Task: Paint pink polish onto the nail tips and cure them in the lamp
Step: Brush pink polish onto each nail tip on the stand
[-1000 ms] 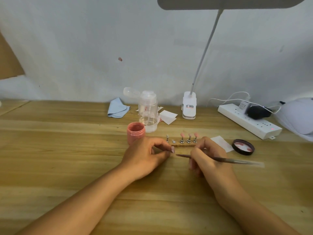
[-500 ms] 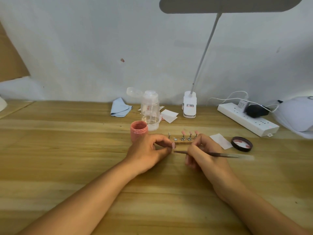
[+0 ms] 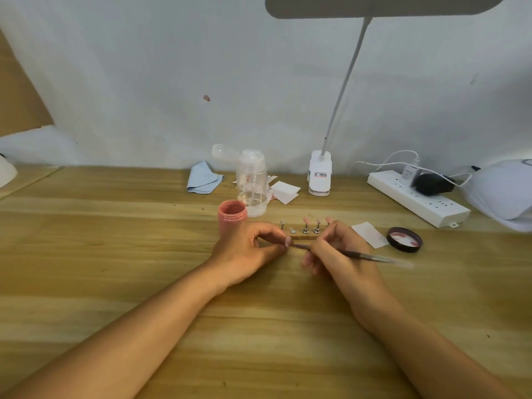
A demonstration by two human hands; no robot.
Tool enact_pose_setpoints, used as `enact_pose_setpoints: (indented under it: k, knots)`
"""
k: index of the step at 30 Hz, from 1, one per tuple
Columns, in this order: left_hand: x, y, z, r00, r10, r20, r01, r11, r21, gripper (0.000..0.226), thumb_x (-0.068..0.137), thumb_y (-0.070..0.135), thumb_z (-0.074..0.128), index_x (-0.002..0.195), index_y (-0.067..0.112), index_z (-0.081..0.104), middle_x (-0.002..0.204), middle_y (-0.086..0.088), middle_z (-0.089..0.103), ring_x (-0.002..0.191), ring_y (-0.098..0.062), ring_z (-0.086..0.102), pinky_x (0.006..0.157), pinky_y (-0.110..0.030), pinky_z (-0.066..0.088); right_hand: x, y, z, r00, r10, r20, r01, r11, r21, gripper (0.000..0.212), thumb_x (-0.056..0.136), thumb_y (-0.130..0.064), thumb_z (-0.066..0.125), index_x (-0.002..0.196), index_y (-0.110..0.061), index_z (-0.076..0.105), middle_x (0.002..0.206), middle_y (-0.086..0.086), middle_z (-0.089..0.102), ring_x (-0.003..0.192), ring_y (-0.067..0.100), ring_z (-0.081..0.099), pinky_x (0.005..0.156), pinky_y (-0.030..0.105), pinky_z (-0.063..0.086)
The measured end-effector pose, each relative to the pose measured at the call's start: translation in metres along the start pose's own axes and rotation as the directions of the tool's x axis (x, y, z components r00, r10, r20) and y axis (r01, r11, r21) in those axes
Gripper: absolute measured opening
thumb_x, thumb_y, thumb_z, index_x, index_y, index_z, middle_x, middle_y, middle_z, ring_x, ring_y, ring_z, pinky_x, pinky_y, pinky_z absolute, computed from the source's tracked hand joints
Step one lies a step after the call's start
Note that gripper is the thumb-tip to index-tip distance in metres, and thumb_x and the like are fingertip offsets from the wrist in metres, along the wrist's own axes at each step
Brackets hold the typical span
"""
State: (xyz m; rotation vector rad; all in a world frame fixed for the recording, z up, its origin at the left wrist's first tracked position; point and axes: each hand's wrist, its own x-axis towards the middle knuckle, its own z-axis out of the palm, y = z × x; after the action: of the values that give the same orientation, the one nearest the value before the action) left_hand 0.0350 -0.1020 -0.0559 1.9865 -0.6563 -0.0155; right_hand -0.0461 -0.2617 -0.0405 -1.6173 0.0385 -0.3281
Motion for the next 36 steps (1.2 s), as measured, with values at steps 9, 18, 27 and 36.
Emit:
enact_pose_setpoints:
  k: [9,18,27,36]
  knots:
    - [-0.0025,-0.0077,-0.0009,0.999,-0.031,-0.013,0.03,0.998,-0.061,0.012,0.086,0.014,0.075,0.088,0.025,0.077,0.089,0.014,0.075,0.044,0.003,0.038,0.046,-0.009,0.025,-0.0011,0.0027,0.0015,1.0,0.017,-0.019,-0.016,1.0,0.025,0.009,0.086,-0.001,0.052,0.079,0.001,0.049,0.059,0.013,0.065,0.051,0.017,0.052,0.047,0.02,0.043]
    - [-0.0022,-0.0057,-0.0007,1.0,-0.005,-0.019,0.004,1.0,-0.027,0.012,0.086,0.011,0.073,0.092,0.021,0.077,0.089,0.01,0.074,0.043,0.003,0.038,0.045,-0.009,0.025,-0.0013,0.0006,-0.0002,1.0,-0.003,-0.02,0.004,0.999,0.047,0.009,0.09,0.002,0.052,0.082,0.003,0.048,0.062,0.012,0.065,0.053,0.017,0.053,0.046,0.023,0.042]
    - [-0.0016,-0.0071,0.0015,1.0,-0.005,-0.017,0.007,0.99,0.142,0.012,0.085,0.02,0.074,0.087,0.032,0.076,0.081,0.017,0.07,0.047,0.018,0.046,0.045,-0.004,0.029,0.001,0.0035,0.0004,1.0,-0.009,-0.021,0.008,0.999,-0.046,0.01,0.085,-0.001,0.054,0.079,-0.004,0.048,0.056,0.005,0.059,0.05,0.017,0.045,0.045,0.025,0.037]
    - [-0.0011,-0.0051,0.0019,1.0,-0.013,-0.006,0.014,0.982,0.188,0.017,0.085,0.023,0.075,0.082,0.04,0.072,0.083,0.021,0.071,0.048,0.019,0.046,0.044,-0.005,0.029,-0.0001,0.007,0.0004,1.0,-0.02,-0.02,0.018,0.993,-0.118,0.009,0.083,-0.006,0.058,0.079,-0.007,0.05,0.059,0.006,0.065,0.051,0.015,0.052,0.049,0.03,0.044]
